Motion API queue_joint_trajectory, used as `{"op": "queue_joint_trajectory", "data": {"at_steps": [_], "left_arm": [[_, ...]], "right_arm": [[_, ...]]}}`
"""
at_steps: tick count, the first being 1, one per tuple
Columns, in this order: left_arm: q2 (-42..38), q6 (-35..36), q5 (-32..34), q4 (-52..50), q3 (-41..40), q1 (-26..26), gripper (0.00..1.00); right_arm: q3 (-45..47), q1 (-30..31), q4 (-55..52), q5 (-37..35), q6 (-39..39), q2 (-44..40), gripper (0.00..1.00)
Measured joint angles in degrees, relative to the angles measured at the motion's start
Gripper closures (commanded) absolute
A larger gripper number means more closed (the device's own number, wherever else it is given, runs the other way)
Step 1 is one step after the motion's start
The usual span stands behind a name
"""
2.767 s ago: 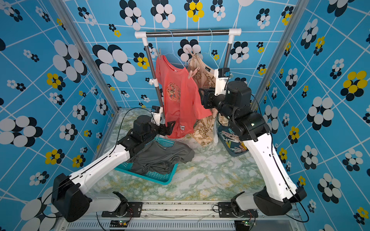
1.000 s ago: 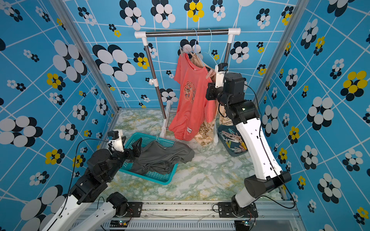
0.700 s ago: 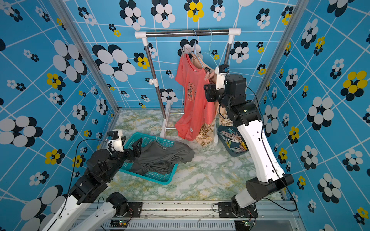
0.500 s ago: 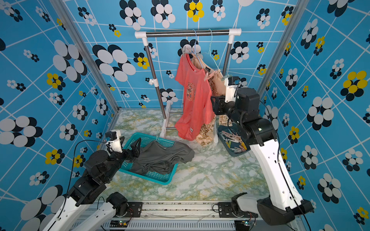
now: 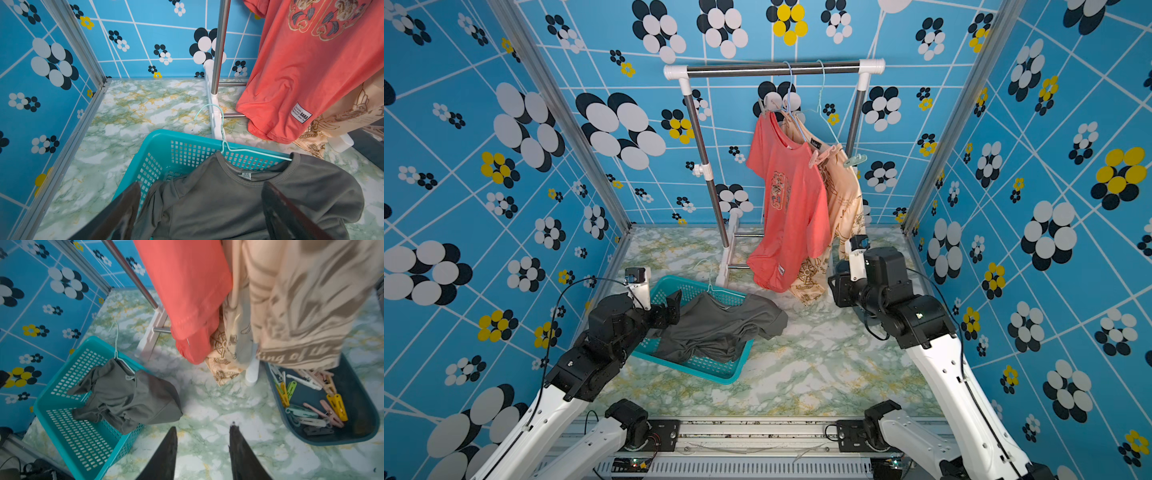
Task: Use clothespins to secure the t-shirt on both sides of the hanger
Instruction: Pick up the hanger from the basket.
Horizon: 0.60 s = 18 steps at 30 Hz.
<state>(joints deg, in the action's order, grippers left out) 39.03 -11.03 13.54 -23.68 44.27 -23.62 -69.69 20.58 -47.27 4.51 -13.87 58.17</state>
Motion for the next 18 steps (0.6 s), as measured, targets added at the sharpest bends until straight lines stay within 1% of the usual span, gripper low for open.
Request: {"op": "queue_joint_trajectory", "data": {"at_steps": [2, 4, 5, 6, 7, 9, 11, 15, 16, 18], "left_arm": [[0.90, -0.22, -2.60, -1.18, 0.02, 1.33, 0.15], [2.27, -0.35, -5.16, -2.16, 0.17, 2.14, 0.20], [3.54, -0.44, -6.51, -2.73, 0.28, 2.32, 0.25], [4.90, -0.55, -7.87, -3.21, 0.39, 2.43, 0.33], [6.19, -0.61, -9.20, -3.56, 0.39, 2.56, 0.38], [8.61, -1.42, -11.96, -4.00, 0.33, 2.60, 0.42], [9.73, -1.95, -13.64, -3.58, 0.15, 2.62, 0.41], [13.38, -3.63, -15.78, -0.42, 0.17, 2.62, 0.30], [14.97, -3.87, -16.20, 0.37, 0.31, 2.62, 0.30], [19.98, -4.35, -17.49, 1.53, 1.53, 2.67, 0.35]], "right_arm": [[3.72, 0.00, 1.01, 3.08, -1.57, 0.17, 0.58], [6.58, 0.02, 2.89, 5.92, -3.39, 0.24, 0.59], [7.61, 0.17, 3.93, 6.93, -4.42, 0.52, 0.60], [8.26, 0.46, 4.90, 7.52, -5.14, 0.92, 0.60], [8.66, 0.90, 5.64, 7.96, -5.75, 1.51, 0.60], [9.38, 2.45, 7.30, 8.07, -6.73, 2.91, 0.60], [9.79, 4.26, 8.37, 8.00, -7.37, 4.22, 0.60], [10.16, 7.02, 9.84, 7.85, -7.91, 6.08, 0.60], [10.16, 7.19, 10.14, 7.80, -8.04, 6.29, 0.60], [10.19, 7.28, 10.67, 7.34, -8.11, 6.40, 0.60]]}}
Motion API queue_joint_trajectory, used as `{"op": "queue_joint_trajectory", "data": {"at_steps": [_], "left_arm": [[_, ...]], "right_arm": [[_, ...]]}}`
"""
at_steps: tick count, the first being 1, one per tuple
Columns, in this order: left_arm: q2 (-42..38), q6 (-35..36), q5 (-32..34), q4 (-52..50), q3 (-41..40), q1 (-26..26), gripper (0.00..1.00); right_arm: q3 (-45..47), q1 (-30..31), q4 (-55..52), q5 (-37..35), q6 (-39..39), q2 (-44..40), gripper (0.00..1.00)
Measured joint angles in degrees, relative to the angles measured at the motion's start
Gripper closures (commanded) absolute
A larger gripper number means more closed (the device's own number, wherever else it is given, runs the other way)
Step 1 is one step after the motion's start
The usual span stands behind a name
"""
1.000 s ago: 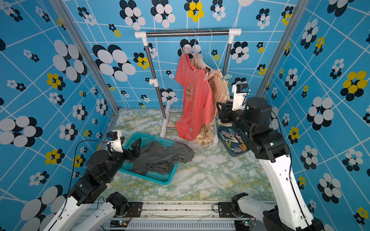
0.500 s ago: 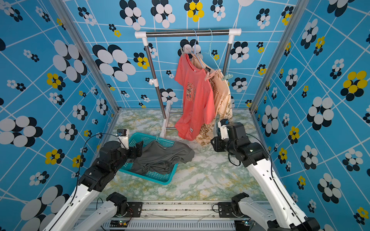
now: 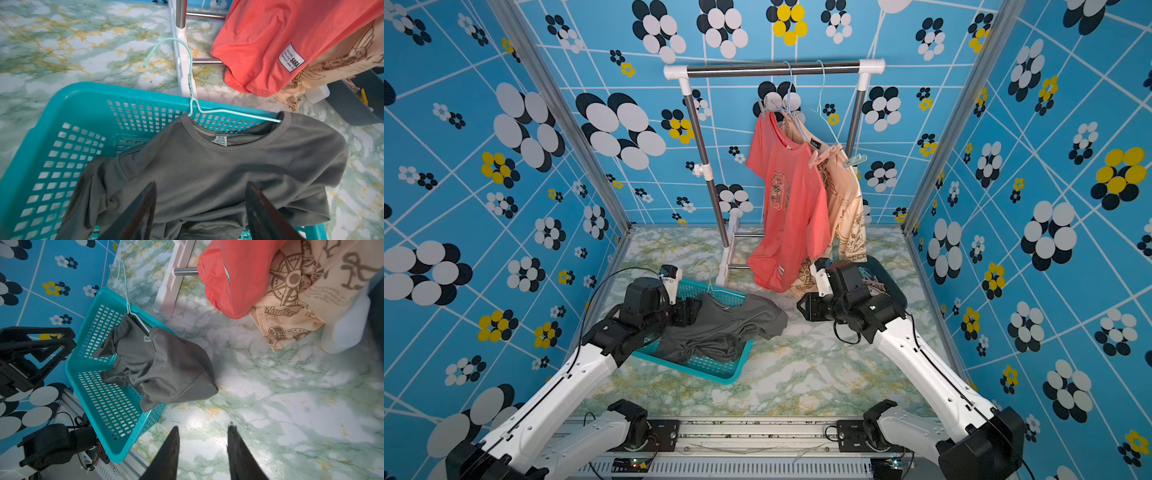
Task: Use clothespins to secure the t-shirt on both sides of the hanger
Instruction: Pick up the hanger from the basket.
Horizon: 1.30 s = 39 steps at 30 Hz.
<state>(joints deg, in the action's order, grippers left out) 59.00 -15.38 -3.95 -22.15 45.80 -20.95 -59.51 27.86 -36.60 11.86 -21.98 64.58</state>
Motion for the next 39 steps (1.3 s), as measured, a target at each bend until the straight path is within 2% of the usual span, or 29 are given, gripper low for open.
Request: {"op": "queue_joint_trajectory", "data": {"at_steps": [3, 7, 9, 10, 14, 15, 20, 26, 27, 28, 30, 32, 39], "left_arm": [[7.17, -0.04, -1.07, 1.03, 3.30, 0.00, 0.35], [13.22, -0.63, -1.46, 3.04, 7.23, 0.22, 0.15], [15.85, -1.22, -1.42, 4.72, 8.57, 0.33, 0.12], [17.03, -1.38, -1.25, 5.18, 9.25, 0.33, 0.14], [23.32, -1.97, -0.02, 7.30, 13.00, 0.31, 0.36], [24.81, -2.10, 0.61, 7.80, 13.90, 0.31, 0.39], [29.64, -2.16, 3.78, 9.07, 17.25, 0.24, 0.47], [33.90, -2.23, 5.77, 10.69, 19.61, 0.02, 0.48], [34.42, -2.25, 5.95, 10.95, 19.78, -0.09, 0.52], [34.97, -2.25, 5.99, 11.08, 19.93, -0.20, 0.60], [35.71, -2.43, 6.05, 11.47, 19.96, -0.22, 0.82], [36.20, -2.69, 6.43, 11.45, 20.04, -0.42, 1.00], [33.70, -2.82, 6.36, 11.13, 20.61, -0.72, 1.00]], "right_arm": [[0.17, 0.00, 0.68, -1.29, -0.15, -0.52, 0.60], [1.40, 0.00, 1.40, -2.47, -0.09, -1.79, 0.59], [2.05, 0.00, 1.42, -2.62, -0.07, -1.77, 0.59], [2.29, 0.00, 1.46, -2.75, -0.02, -1.70, 0.59], [2.82, 0.00, 1.44, -2.78, 0.09, -0.81, 0.59], [2.84, 0.00, 1.53, -2.75, 0.09, -0.63, 0.59], [3.54, 0.00, 2.21, -2.97, 0.31, -0.59, 0.59], [3.65, 0.00, 2.58, -3.87, 0.66, -0.59, 0.59], [3.65, 0.00, 2.60, -3.89, 0.72, -0.59, 0.59], [3.65, 0.00, 2.58, -3.89, 0.74, -0.59, 0.59], [3.65, 0.00, 2.60, -3.87, 0.74, -0.59, 0.59], [3.65, 0.00, 2.60, -3.85, 0.72, -0.61, 0.59], [2.75, 0.00, 1.99, -2.82, 1.77, -0.70, 0.58]]}}
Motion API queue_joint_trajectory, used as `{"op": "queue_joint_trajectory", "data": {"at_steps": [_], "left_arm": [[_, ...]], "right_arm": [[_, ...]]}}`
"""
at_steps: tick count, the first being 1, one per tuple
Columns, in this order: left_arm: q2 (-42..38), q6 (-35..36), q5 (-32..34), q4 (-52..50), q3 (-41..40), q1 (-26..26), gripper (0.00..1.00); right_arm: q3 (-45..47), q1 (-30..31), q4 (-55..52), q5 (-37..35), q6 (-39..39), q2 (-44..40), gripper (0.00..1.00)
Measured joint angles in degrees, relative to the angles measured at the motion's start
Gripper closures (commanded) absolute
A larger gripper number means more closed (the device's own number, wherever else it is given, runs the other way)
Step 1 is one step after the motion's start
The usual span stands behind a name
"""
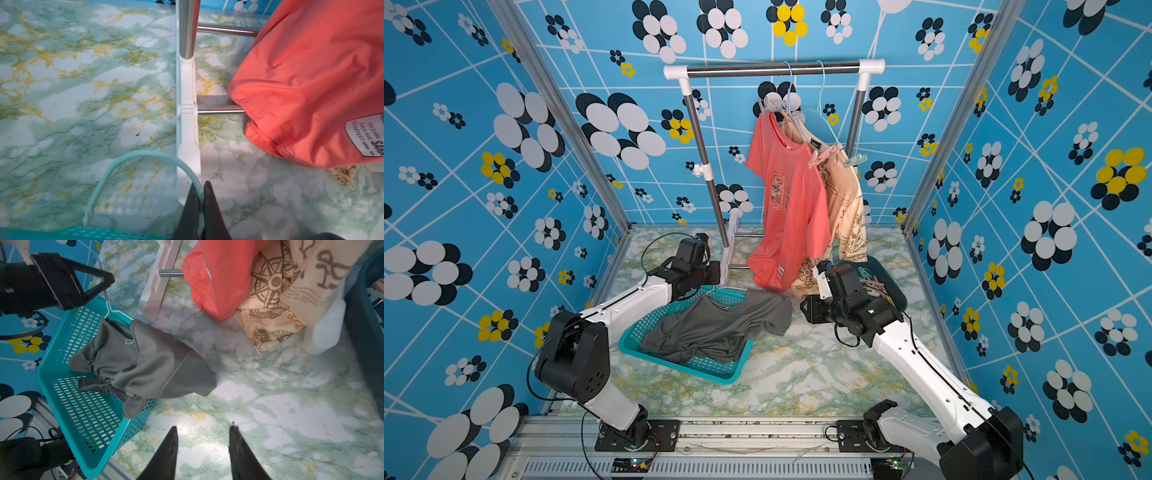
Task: Use clothespins to secure the t-shirt on both sides of the hanger
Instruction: Pick up the hanger from the basket.
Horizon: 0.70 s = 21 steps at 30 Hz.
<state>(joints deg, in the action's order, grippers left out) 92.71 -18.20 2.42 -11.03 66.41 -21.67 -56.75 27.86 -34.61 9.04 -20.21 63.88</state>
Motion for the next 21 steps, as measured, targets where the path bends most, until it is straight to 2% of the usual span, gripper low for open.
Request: {"op": "queue_joint_trajectory", "data": {"at_steps": [5, 12, 21], "left_arm": [[-10.08, 1.79, 0.85, -1.38, 0.31, -1.40, 1.00], [-25.94, 7.21, 2.56, -4.46, 3.72, -4.02, 1.00], [-38.62, 11.13, 1.90, -12.74, 6.32, -5.03, 1.00]], "right_arm": [[-7.02, 1.62, -2.49, 2.97, 3.41, 1.53, 0.57], [-21.92, 11.10, -6.14, 3.65, 13.49, 7.52, 0.56], [-32.57, 11.82, -10.64, 2.05, 24.28, 9.29, 0.49]]}}
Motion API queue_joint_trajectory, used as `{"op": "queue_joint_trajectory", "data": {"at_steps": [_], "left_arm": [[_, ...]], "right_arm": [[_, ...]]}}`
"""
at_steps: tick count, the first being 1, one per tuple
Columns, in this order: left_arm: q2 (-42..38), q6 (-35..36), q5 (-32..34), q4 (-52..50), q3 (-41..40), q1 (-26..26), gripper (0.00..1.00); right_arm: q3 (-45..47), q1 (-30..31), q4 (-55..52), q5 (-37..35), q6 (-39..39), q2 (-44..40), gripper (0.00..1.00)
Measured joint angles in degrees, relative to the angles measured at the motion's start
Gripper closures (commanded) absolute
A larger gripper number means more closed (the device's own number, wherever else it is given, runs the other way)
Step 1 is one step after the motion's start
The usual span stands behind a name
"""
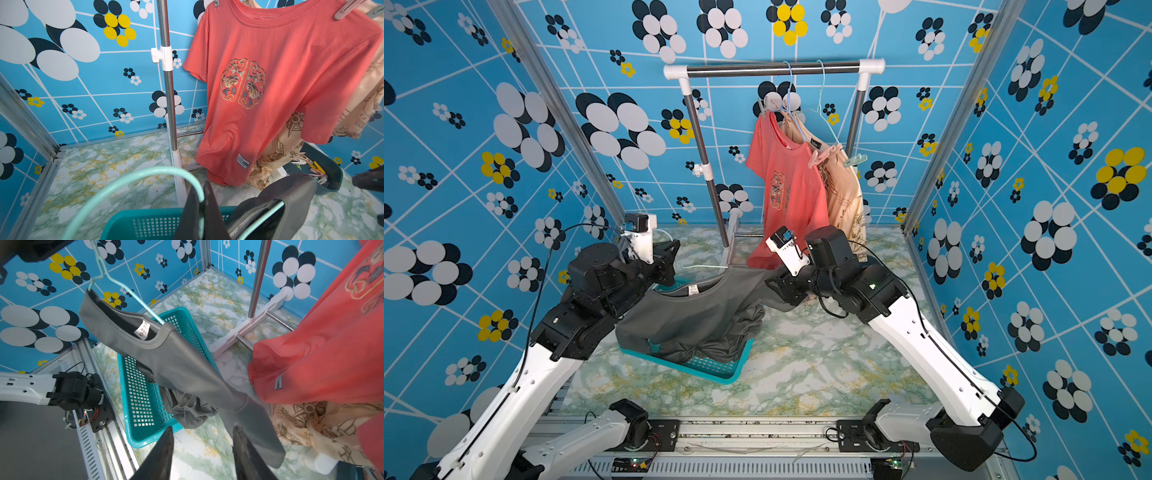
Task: Use clothespins to secure the t-shirt on both sides of the hanger
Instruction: Pick up the hanger from the basket.
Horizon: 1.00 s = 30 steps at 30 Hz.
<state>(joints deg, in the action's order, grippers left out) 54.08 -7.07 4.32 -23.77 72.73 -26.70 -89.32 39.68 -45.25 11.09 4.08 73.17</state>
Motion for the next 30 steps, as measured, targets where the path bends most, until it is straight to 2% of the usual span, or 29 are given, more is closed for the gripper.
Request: {"op": "queue_joint_trajectory", "data": {"at_steps": [6, 11, 14, 16, 18, 24, 28, 30], "left_arm": [[-3.08, 1.16, -2.99, -4.63, 4.96, -0.02, 1.00], [-3.32, 1.18, -7.72, -6.60, 9.64, -0.07, 1.00], [-3.32, 1.11, -10.29, -6.78, 10.86, -0.07, 1.00], [-3.30, 1.09, -11.69, -7.02, 11.15, -0.07, 1.00], [-3.26, 0.90, -12.55, -7.43, 11.17, -0.07, 1.00], [-2.78, 0.52, -12.76, -7.48, 11.13, -0.57, 1.00], [-2.05, 0.24, -14.03, -7.45, 11.13, -2.78, 1.00], [-1.53, 0.26, -13.94, -7.48, 11.26, -3.48, 1.00]], "right_arm": [[-3.93, 0.33, -0.85, 3.26, 4.09, -0.13, 0.47], [-7.56, 4.57, -0.90, 6.40, 6.05, 2.10, 0.49], [-9.16, 6.97, -1.18, 7.45, 6.84, 5.01, 0.60], [-10.62, 7.82, -2.05, 8.55, 7.10, 7.56, 0.81], [-11.98, 8.17, -2.97, 10.38, 6.82, 9.55, 0.89], [-16.65, 10.86, -6.45, 15.15, 6.75, 11.82, 0.90], [-20.74, 13.35, -5.70, 16.74, 6.19, 13.11, 0.86], [-21.92, 13.66, -5.55, 16.76, 5.92, 13.77, 0.91]]}}
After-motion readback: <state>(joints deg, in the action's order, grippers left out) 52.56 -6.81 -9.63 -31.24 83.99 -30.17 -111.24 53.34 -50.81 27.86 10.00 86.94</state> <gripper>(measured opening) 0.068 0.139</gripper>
